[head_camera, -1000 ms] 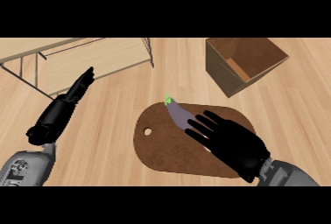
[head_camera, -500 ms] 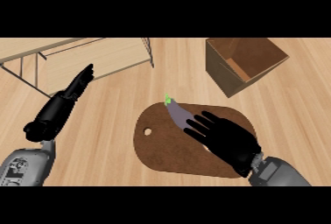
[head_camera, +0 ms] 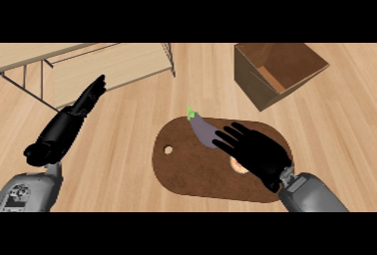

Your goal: Pick the cupcake from the cutting board and place it in the cardboard box

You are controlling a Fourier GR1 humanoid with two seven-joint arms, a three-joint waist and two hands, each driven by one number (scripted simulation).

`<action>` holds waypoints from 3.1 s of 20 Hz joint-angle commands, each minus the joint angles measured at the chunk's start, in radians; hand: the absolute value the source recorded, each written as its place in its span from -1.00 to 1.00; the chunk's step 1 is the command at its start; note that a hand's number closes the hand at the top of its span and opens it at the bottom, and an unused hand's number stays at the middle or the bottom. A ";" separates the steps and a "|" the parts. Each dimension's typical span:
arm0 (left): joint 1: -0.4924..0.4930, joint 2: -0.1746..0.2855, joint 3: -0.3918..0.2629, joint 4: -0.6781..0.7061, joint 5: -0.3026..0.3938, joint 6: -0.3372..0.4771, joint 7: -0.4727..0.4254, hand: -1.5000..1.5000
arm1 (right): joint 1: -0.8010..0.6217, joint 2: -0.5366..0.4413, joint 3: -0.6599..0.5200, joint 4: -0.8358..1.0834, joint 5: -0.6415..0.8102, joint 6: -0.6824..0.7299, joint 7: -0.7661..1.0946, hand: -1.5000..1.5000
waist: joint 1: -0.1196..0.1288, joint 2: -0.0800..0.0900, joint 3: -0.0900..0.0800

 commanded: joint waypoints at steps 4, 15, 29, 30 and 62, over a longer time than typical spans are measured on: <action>-0.011 -0.021 0.019 0.056 -0.035 -0.002 -0.049 0.00 | -0.020 0.009 0.023 0.067 0.036 -0.058 -0.132 1.00 | -0.002 0.001 0.000; -0.101 -0.044 0.037 0.058 -0.029 -0.018 0.045 0.00 | -0.108 0.195 -0.053 0.261 0.077 -0.284 -0.129 1.00 | 0.001 0.003 0.000; -0.119 -0.056 -0.018 0.037 -0.031 -0.059 0.020 0.00 | -0.633 0.307 -0.192 0.627 -0.137 -0.478 0.604 1.00 | 0.105 0.022 0.000; -0.087 -0.058 -0.033 0.040 -0.038 -0.065 -0.009 0.00 | -0.681 0.307 -0.205 0.658 -0.139 -0.499 0.628 1.00 | 0.118 0.025 -0.001; -0.048 -0.078 0.007 0.054 -0.067 -0.016 0.009 0.00 | -0.984 0.003 -0.612 1.207 -0.333 -0.548 0.766 1.00 | 0.010 0.006 0.000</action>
